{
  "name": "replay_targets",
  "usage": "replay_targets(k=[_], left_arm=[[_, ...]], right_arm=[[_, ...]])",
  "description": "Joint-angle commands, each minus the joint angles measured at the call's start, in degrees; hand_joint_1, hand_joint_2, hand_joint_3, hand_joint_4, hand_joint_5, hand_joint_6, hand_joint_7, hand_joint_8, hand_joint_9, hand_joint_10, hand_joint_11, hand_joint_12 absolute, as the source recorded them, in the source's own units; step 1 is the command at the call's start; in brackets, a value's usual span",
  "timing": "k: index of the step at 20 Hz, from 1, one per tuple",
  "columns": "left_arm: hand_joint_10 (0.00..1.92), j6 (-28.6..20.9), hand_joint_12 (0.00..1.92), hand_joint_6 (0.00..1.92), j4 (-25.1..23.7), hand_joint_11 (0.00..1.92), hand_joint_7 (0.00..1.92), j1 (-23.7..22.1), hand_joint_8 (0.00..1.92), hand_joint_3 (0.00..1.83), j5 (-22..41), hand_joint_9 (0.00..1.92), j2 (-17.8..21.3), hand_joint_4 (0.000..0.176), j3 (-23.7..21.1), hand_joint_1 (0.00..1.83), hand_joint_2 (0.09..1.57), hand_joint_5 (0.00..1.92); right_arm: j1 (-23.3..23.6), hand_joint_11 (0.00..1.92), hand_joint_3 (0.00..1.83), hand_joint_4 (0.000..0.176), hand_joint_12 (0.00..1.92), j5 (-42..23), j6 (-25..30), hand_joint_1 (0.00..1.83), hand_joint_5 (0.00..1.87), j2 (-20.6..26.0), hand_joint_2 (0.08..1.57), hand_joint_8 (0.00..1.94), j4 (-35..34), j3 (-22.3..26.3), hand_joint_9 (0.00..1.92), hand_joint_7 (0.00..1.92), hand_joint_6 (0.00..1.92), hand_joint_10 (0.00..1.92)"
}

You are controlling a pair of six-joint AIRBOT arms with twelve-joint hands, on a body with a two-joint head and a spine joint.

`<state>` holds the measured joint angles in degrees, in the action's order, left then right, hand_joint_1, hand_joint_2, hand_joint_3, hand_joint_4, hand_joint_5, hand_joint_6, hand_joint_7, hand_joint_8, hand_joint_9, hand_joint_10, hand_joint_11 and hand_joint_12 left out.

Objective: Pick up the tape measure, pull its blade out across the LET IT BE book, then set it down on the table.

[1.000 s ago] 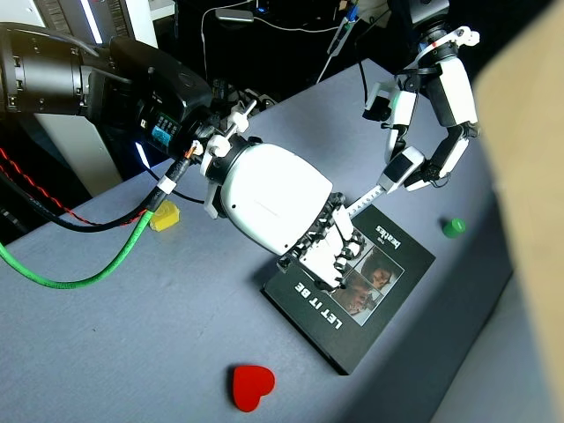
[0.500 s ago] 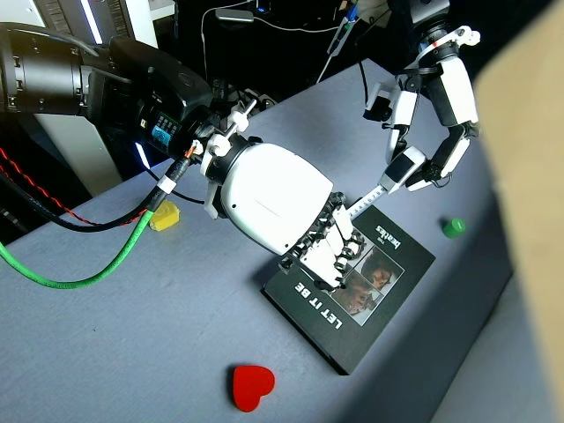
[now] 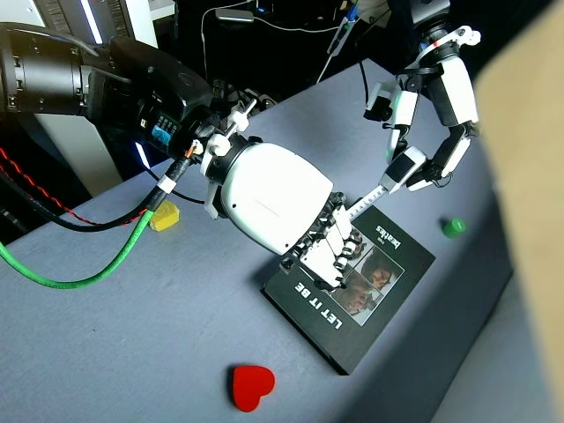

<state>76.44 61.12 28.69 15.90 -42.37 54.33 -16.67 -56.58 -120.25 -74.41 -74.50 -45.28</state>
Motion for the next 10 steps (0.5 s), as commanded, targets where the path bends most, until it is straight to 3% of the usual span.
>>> replay_targets(k=[1,2,3,5,7,10], left_arm=[[1.20,-0.8,1.08,1.01,-0.6,0.83,0.93,-0.6,0.94,0.00,4.3,0.95,0.1,0.000,0.0,1.37,1.12,0.92],[1.21,-0.8,1.09,1.01,-0.6,0.83,0.94,-0.5,0.94,0.00,4.3,0.95,0.1,0.000,0.0,1.37,1.12,0.92],[1.19,-0.8,1.10,1.01,-0.6,0.85,0.93,-0.5,0.95,0.00,4.3,0.96,0.1,0.000,0.0,1.37,1.12,0.92],[1.19,-0.8,1.10,1.01,-0.6,0.86,0.94,-0.5,0.95,0.00,4.3,0.96,0.1,0.000,0.0,1.37,1.12,0.92],[1.19,-0.8,1.10,1.00,-0.6,0.86,0.94,-0.5,0.96,0.00,4.3,0.96,0.1,0.000,0.0,1.37,1.12,0.91],[1.19,-0.8,1.10,1.00,-0.6,0.86,0.94,-0.4,0.95,0.00,4.3,0.96,0.1,0.000,0.0,1.38,1.12,0.91]], right_arm=[[0.7,0.45,0.04,0.000,1.30,-2.4,0.5,1.14,0.84,0.1,1.19,0.99,5.2,0.0,0.89,0.81,1.19,0.17],[0.8,0.50,0.01,0.000,1.36,-2.4,0.5,1.17,0.87,0.1,1.19,1.17,5.3,0.0,0.88,0.80,1.22,0.41],[0.8,0.58,0.01,0.000,1.42,-2.5,0.6,1.20,0.95,0.1,1.16,1.16,5.4,0.0,0.82,0.83,1.12,0.84],[0.8,0.59,0.00,0.000,1.45,-2.5,0.7,1.20,0.96,0.1,1.16,1.17,5.5,0.0,0.81,0.84,1.09,0.92],[0.7,0.58,0.00,0.020,1.46,-2.4,0.8,1.18,0.91,0.1,1.17,1.23,5.5,0.0,0.77,0.85,1.08,0.98],[0.5,0.58,0.00,0.025,1.46,-2.4,1.0,1.18,0.90,0.1,1.17,1.21,5.5,0.0,0.77,0.86,1.11,0.98]])
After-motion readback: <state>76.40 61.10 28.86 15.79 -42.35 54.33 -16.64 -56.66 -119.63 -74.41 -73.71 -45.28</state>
